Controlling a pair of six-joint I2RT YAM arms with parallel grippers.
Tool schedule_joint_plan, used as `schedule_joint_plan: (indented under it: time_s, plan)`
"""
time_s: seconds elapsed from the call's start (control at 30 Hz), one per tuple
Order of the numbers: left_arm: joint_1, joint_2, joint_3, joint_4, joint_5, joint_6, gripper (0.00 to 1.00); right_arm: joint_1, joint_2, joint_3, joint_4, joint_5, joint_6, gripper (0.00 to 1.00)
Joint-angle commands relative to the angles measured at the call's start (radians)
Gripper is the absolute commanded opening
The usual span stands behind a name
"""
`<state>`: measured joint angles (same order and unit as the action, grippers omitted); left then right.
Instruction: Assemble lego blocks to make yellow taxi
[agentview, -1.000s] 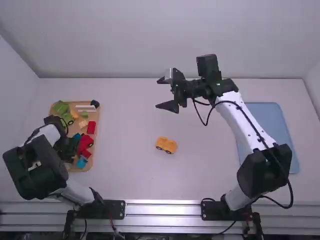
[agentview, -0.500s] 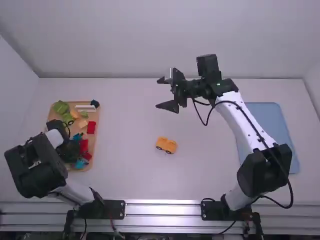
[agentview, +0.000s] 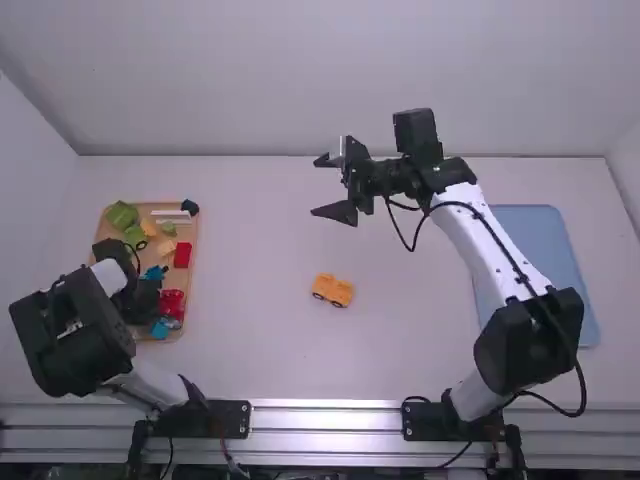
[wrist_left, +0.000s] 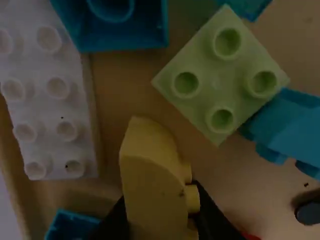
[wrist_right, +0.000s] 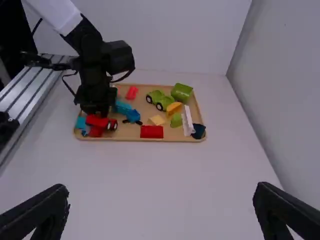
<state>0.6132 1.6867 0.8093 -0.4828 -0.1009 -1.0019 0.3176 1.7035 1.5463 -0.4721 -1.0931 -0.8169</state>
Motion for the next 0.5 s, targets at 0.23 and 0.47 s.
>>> schedule_joint_plan:
  time_s: [0.23, 0.47]
  plan:
    - [0.019, -0.109, 0.138, -0.154, 0.042, 0.154, 0.05, -0.005, 0.01, -0.01, 0.09, -0.004, 0.129, 0.99]
    - [-0.053, -0.4, 0.161, -0.121, 0.131, 0.36, 0.05, -0.004, 0.017, -0.011, 0.255, 0.157, 0.461, 0.99]
